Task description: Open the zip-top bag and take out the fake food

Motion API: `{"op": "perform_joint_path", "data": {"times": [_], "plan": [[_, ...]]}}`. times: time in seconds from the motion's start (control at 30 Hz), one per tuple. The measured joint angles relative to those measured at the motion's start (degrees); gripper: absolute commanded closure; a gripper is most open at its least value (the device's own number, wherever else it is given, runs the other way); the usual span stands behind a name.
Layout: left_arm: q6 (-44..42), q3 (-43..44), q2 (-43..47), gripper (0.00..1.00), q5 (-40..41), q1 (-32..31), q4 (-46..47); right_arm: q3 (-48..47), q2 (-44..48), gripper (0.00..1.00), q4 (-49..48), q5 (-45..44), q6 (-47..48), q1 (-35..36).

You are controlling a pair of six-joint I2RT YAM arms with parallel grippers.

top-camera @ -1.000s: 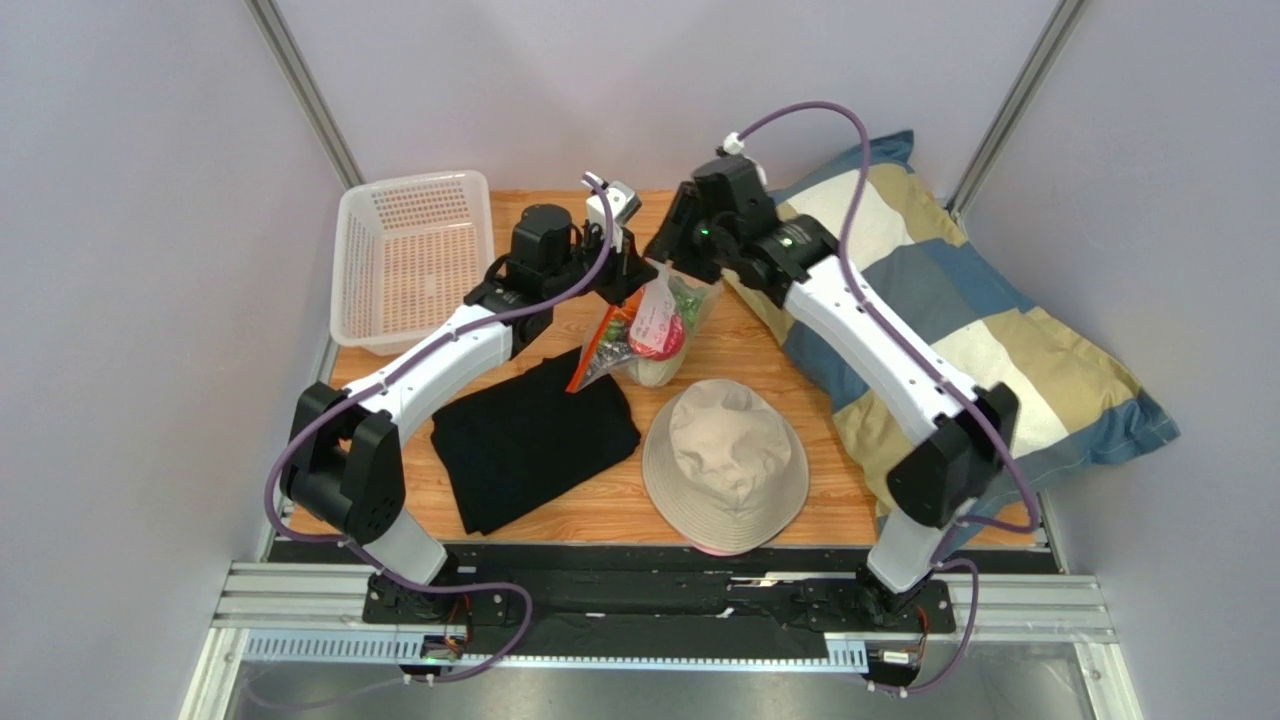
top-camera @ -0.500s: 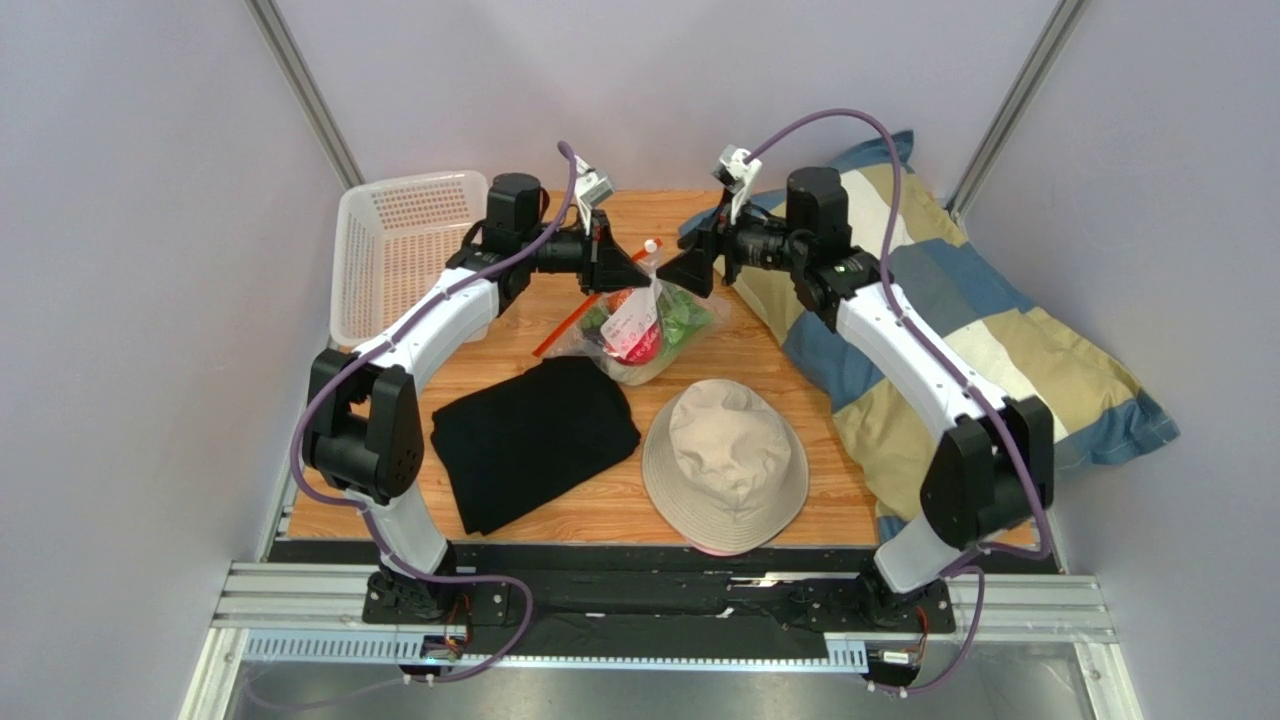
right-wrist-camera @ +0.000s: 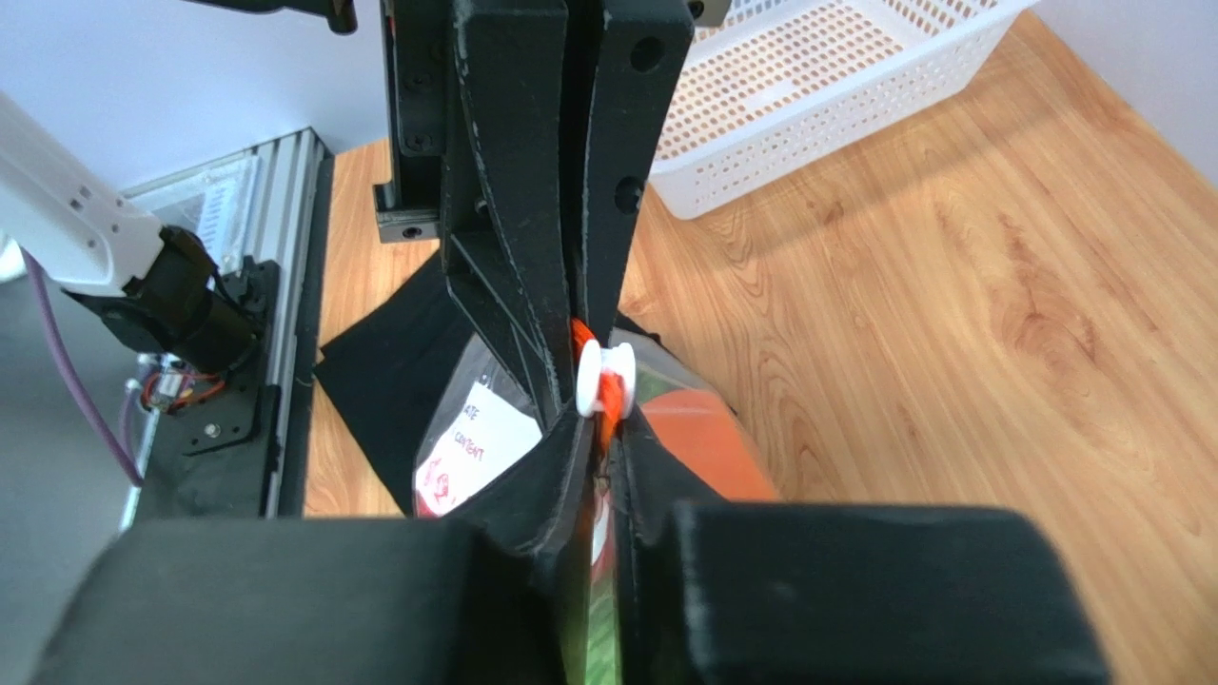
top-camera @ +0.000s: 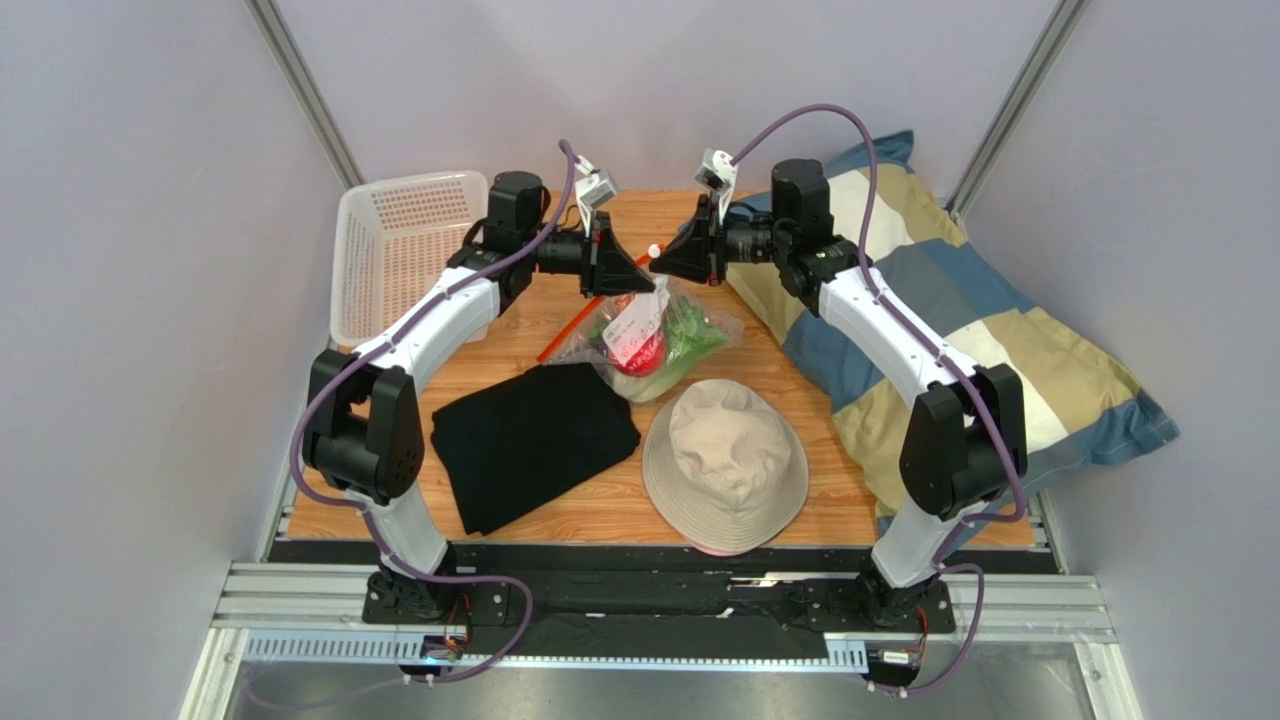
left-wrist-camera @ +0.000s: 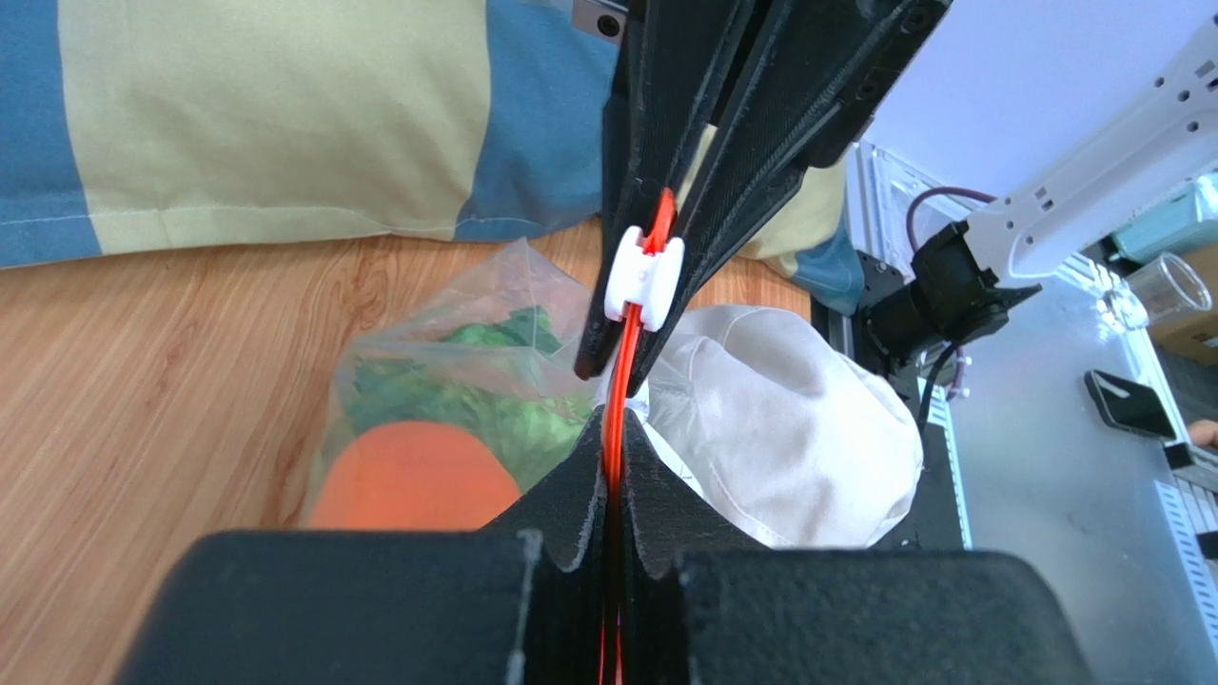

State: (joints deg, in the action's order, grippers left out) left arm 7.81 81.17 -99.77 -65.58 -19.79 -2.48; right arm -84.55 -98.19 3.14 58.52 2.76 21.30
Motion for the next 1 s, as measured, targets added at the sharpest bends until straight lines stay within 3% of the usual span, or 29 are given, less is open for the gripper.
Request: {"op": "perform_joint_path", "data": {"times": [0.07, 0.13, 0.2, 0.23, 0.33, 0.57, 0.8, 0.9, 0.93, 1.0], "plan": [[0.0, 0.0, 0.0, 0.98, 0.1, 0.0, 0.0, -0.1, -0.2, 1.0, 0.2, 0.3, 0.4, 0.0], [0.0, -0.3, 0.2, 0.64, 0.3, 0.0, 0.1, -0.2, -0.2, 1.0, 0.7, 0.4, 0.9, 0.0], [0.1, -1.1, 0.9, 0.35, 0.6, 0.0, 0.6, -0.2, -0.2, 1.0, 1.1, 0.5, 1.5, 0.0], [0.5, -1.5, 1.5, 0.26, 0.8, 0.0, 0.8, -0.2, -0.2, 1.0, 1.5, 0.5, 1.8, 0.0], [2.5, -3.6, 4.2, 0.27, 2.1, 0.0, 3.6, -0.2, -0.2, 1.0, 2.3, 0.4, 2.3, 0.0], [7.6, -4.2, 6.2, 0.45, 3.1, 0.0, 11.3, -0.2, -0.2, 1.0, 3.8, 1.0, 3.2, 0.0], [10.0, -2.0, 3.4, 0.42, 3.3, 0.0, 12.8, -0.2, -0.2, 1.0, 4.1, 3.0, 3.7, 0.0], [11.1, -1.1, 2.1, 0.57, 2.9, 0.0, 13.3, -0.2, -0.2, 1.0, 4.2, 3.9, 4.0, 0.0], [11.6, -0.9, 1.7, 0.68, 2.7, 0.0, 13.6, -0.2, -0.2, 1.0, 4.2, 4.1, 4.1, 0.0], [12.7, -0.5, 1.0, 0.72, 1.5, 0.0, 13.9, -0.2, -0.2, 1.0, 4.2, 4.1, 4.4, 0.0]]}}
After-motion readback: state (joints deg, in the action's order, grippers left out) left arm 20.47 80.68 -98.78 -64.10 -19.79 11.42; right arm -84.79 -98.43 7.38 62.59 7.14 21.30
